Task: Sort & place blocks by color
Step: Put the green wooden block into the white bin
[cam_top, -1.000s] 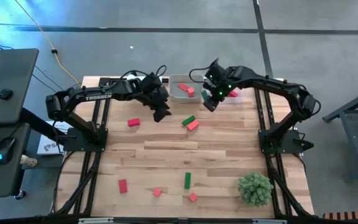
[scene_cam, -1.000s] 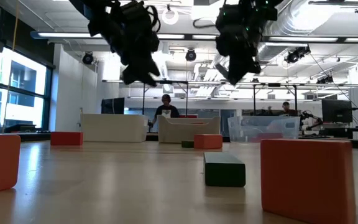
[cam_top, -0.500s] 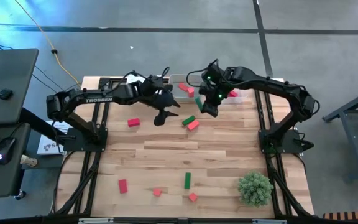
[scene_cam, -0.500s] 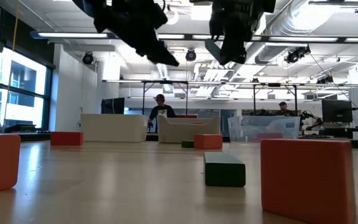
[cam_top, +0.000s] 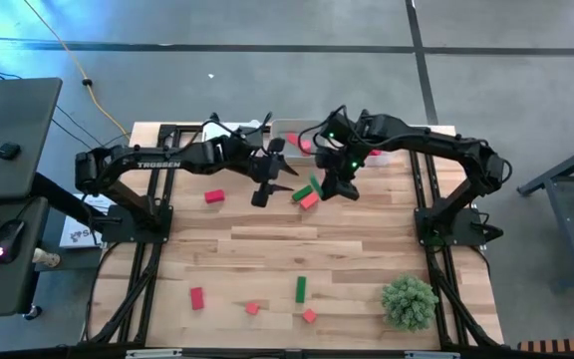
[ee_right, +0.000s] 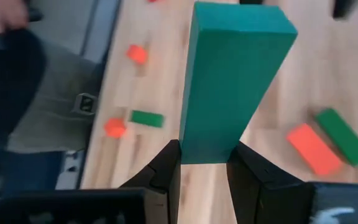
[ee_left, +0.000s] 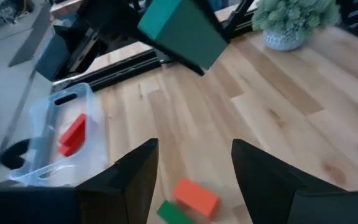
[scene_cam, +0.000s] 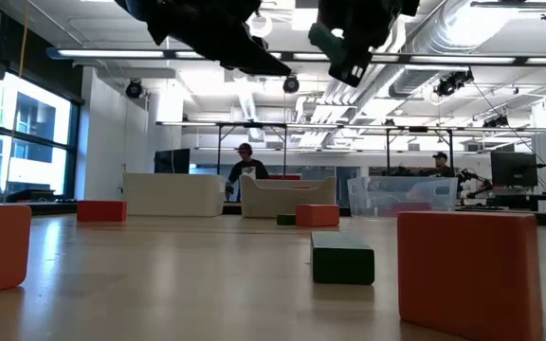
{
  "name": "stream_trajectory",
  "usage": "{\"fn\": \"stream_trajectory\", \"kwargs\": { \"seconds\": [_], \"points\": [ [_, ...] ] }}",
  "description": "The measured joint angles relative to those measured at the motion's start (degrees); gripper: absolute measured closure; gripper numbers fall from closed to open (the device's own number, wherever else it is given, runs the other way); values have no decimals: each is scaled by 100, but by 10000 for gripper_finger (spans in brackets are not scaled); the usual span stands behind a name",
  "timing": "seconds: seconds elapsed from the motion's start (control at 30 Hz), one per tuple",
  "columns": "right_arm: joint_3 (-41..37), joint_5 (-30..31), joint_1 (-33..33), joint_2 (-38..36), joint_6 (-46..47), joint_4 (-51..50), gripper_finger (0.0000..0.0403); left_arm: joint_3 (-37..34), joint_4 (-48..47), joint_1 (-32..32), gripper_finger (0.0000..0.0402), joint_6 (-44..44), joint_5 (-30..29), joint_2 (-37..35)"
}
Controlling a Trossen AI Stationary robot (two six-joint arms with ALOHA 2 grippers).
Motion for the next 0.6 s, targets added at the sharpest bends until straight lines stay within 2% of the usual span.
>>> {"fn": "stream_trajectory", "kwargs": {
  "seconds": [0.23, 0.43, 0.6],
  "points": [
    [0, -551, 286, 0, -339, 2, 325, 0, 92, -371, 209, -1131, 97, 0],
    [0, -746, 523, 2, -630, 4, 325, 0, 985, -634, 209, -2432, 368, 0],
    [0, -1022, 652, 2, -988, 85, 325, 0, 1514, -699, 209, -2988, 362, 0]
  ]
}}
